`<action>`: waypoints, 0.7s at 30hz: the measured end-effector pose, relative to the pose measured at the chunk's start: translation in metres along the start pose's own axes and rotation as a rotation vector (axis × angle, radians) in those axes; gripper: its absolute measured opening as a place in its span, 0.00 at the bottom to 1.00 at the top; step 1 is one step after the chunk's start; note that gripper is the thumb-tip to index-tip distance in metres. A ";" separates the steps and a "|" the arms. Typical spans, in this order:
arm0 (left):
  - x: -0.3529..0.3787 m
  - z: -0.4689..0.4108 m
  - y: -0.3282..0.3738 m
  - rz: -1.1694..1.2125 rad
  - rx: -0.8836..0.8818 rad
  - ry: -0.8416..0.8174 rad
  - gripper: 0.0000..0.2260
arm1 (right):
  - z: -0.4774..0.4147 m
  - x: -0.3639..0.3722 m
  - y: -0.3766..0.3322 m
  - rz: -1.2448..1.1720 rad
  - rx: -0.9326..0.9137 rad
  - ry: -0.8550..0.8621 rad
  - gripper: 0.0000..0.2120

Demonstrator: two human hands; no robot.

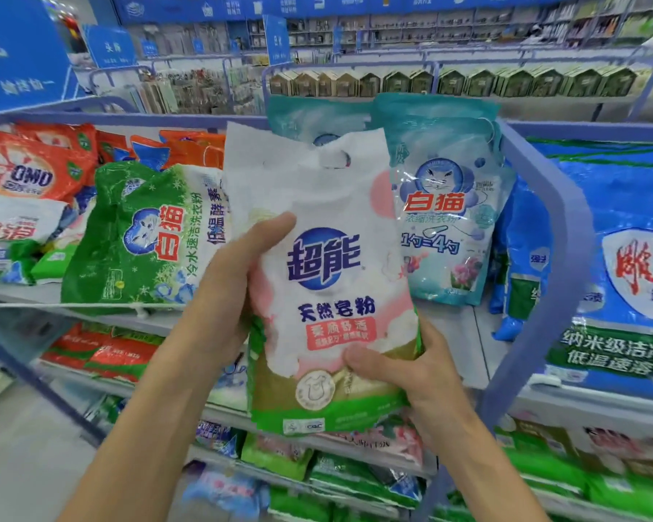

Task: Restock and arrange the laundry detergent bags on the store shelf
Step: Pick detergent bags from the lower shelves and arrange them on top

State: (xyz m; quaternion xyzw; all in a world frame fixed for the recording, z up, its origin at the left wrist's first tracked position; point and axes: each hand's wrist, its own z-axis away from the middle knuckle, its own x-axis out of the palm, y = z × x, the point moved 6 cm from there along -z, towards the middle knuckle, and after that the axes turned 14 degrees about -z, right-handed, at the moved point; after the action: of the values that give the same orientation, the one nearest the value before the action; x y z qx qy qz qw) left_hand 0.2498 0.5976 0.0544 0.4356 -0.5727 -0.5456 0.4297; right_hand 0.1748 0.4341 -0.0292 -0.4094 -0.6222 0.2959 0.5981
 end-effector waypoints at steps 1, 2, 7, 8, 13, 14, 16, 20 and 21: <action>0.000 0.004 -0.001 0.013 -0.006 0.013 0.11 | 0.005 -0.001 0.003 -0.005 0.015 -0.014 0.20; -0.001 0.008 -0.002 0.028 -0.002 0.038 0.11 | 0.012 -0.002 0.005 -0.013 0.033 -0.014 0.19; -0.004 0.032 -0.010 0.031 -0.017 0.143 0.12 | 0.042 -0.009 0.014 -0.090 0.168 0.021 0.17; -0.004 0.037 -0.011 0.035 -0.028 0.157 0.11 | 0.049 -0.011 0.015 -0.081 0.202 0.023 0.20; 0.003 0.082 -0.004 0.175 -0.133 -0.020 0.15 | 0.092 -0.015 0.016 -0.050 0.276 0.018 0.36; 0.003 0.092 -0.003 0.208 -0.149 -0.065 0.17 | 0.104 -0.013 0.018 -0.073 0.275 0.003 0.36; 0.002 0.112 0.000 0.264 -0.168 -0.123 0.19 | 0.130 -0.001 0.023 -0.131 0.277 -0.039 0.34; 0.003 0.151 -0.009 0.299 -0.179 -0.161 0.20 | 0.184 0.021 0.038 -0.133 0.236 0.002 0.40; 0.004 0.161 -0.014 0.295 -0.186 -0.168 0.21 | 0.197 0.022 0.040 -0.118 0.217 0.054 0.42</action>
State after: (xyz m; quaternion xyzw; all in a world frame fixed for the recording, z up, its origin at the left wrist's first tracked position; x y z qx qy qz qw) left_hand 0.0931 0.6336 0.0344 0.2583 -0.6115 -0.5615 0.4940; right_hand -0.0117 0.4971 -0.0740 -0.3127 -0.5932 0.3145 0.6719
